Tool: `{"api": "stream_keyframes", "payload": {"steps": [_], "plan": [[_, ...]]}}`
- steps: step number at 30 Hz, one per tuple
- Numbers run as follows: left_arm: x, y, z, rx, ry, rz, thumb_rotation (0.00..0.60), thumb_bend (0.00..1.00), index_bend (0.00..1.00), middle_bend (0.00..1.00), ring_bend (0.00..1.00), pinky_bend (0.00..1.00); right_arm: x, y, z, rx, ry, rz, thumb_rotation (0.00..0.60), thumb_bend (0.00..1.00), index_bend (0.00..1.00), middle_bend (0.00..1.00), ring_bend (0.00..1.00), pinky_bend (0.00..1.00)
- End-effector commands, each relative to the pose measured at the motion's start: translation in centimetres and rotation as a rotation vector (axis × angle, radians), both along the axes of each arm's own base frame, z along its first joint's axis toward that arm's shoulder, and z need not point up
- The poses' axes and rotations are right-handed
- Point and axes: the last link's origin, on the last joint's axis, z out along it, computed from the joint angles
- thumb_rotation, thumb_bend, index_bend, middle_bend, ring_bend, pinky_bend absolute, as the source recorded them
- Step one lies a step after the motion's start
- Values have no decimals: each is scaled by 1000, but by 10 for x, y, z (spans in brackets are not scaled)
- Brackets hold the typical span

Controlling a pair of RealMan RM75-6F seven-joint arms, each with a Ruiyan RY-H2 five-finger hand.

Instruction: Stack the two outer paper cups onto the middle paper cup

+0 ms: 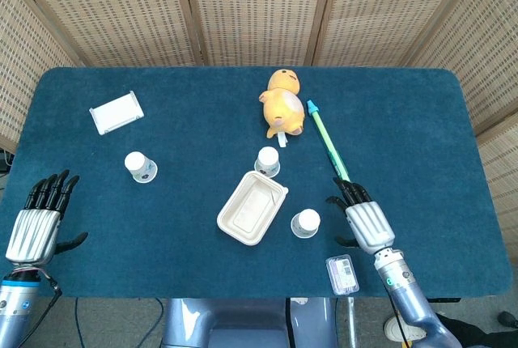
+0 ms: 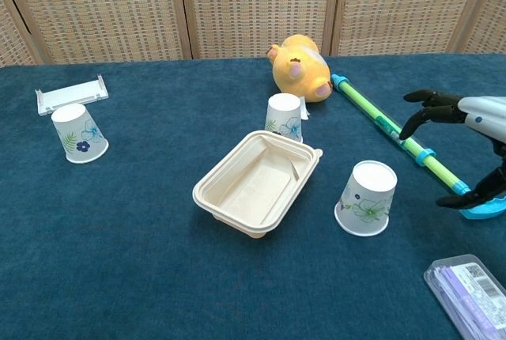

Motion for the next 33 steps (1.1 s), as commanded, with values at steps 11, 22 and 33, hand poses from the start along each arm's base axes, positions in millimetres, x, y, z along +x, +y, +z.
{"api": "stream_keyframes", "payload": {"steps": [11, 22, 33], "plan": [[0, 0, -2, -5, 7, 0, 600, 0, 0, 0, 0, 57, 10, -3, -20, 53, -3, -6, 600, 297, 303, 0, 0, 141], [-1, 1, -1, -3, 3, 3, 600, 0, 0, 0, 0, 57, 17, -9, -31, 70, 3, -2, 600, 300, 340, 0, 0, 143], [-1, 1, -3, -10, 3, 4, 600, 0, 0, 0, 0, 57, 22, -15, -39, 83, -1, -6, 600, 342, 441, 18, 0, 148]]}}
